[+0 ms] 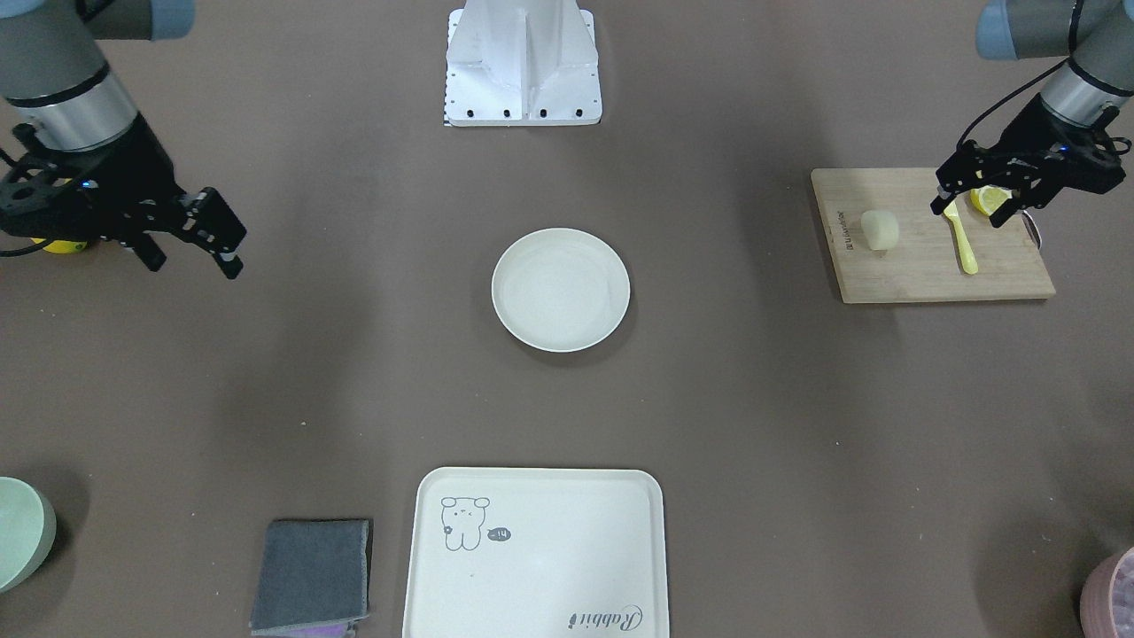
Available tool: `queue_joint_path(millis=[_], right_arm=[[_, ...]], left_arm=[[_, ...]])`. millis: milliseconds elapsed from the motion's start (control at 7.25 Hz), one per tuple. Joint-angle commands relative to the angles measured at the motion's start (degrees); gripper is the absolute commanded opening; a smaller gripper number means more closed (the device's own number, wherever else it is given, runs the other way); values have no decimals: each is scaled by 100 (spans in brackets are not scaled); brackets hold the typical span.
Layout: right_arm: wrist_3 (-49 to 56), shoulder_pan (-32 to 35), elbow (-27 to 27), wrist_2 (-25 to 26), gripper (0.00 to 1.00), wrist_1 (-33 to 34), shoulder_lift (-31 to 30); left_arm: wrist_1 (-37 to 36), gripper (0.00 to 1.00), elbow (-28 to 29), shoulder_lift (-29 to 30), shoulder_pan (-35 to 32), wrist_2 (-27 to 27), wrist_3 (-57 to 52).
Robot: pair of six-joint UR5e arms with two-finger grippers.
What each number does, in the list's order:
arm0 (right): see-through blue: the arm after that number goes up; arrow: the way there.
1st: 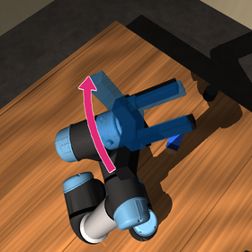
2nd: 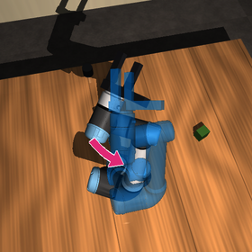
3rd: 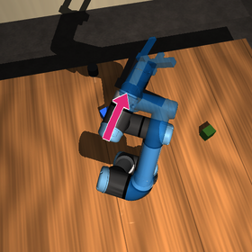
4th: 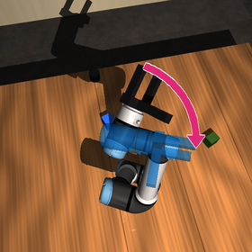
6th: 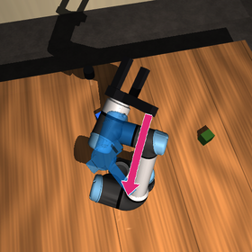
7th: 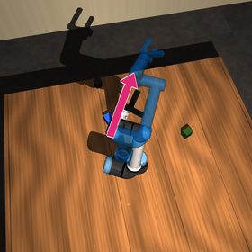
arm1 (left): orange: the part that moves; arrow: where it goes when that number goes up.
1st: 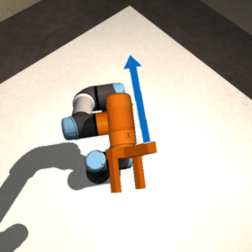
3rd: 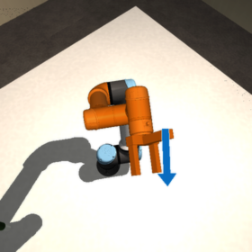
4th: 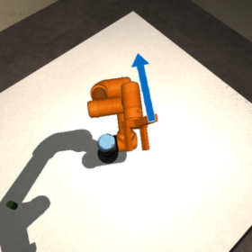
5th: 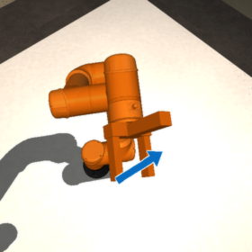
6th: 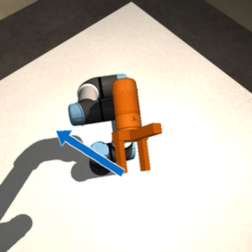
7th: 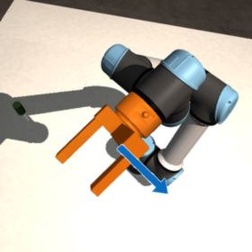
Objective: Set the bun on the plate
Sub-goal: 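Release the plate and retract the right arm while the left reaches the board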
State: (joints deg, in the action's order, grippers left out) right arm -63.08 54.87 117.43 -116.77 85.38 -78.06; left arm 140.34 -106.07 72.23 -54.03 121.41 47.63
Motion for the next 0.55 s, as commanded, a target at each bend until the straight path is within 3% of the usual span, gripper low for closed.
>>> queue_joint_path(millis=[0,138,414], right_arm=[[1275,680,25,-336,100,-30,-551],[1767,1014,-18,-738,100,-30,-787],[2159,1289,-1,-821,100,-39,-1062]], left_arm=[[266,97,94,-35,1075,-922,684],[257,97,112,131,1366,-1178,956],[248,96,200,142,1623,-1417,941]])
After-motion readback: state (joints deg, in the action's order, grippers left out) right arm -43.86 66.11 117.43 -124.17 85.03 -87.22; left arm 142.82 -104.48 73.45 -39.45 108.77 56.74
